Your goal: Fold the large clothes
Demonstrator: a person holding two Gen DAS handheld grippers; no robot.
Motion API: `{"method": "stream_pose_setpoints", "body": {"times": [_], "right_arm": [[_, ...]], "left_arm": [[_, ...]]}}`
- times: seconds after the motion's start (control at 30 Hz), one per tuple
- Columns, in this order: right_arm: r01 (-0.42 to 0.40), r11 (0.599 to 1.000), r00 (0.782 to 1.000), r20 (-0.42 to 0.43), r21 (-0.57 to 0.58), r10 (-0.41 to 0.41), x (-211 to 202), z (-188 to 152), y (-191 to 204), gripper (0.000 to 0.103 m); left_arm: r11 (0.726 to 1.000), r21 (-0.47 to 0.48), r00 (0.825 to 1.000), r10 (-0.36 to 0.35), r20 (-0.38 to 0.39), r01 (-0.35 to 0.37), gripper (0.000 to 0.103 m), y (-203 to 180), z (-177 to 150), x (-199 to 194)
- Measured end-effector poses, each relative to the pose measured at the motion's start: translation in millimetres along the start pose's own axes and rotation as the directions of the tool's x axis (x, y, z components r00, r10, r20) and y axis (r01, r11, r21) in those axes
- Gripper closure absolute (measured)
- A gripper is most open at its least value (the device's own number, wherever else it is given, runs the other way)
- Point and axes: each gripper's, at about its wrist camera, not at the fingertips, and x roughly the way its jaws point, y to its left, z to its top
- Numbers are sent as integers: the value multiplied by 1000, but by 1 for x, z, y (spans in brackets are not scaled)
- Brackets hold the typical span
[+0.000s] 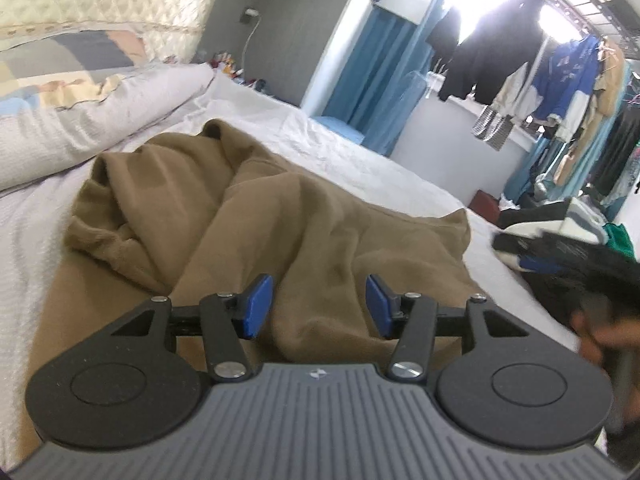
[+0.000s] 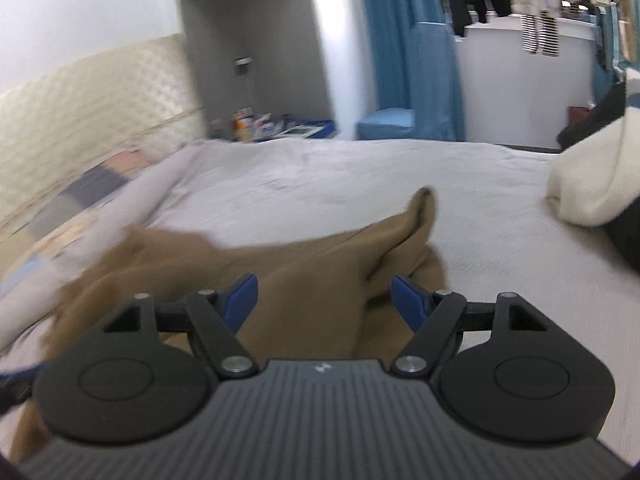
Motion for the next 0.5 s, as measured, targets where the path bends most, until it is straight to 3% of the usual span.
{"method": "stream_pose_setpoints", "body": {"times": [0.1, 0.27, 0.37, 0.5], "right_arm": [[-53, 998, 999, -10, -27, 53, -25, -19, 22, 31], [-112, 992, 990, -90, -54, 106, -33, -45, 50, 57], [-85, 989, 994, -80, -125, 75, -29, -50, 63, 57], [-104, 991, 990, -105, -88, 95, -22, -52, 57, 57]], "left_arm": [[1000, -3, 1000, 19, -4, -19, 45, 3, 1, -3], [999, -3, 999, 42, -30, -42, 45, 10, 0, 0], [998, 11, 997, 56, -54, -55, 45, 10, -1, 9], [997, 30, 995, 66, -80, -64, 45, 9, -5, 23]]}}
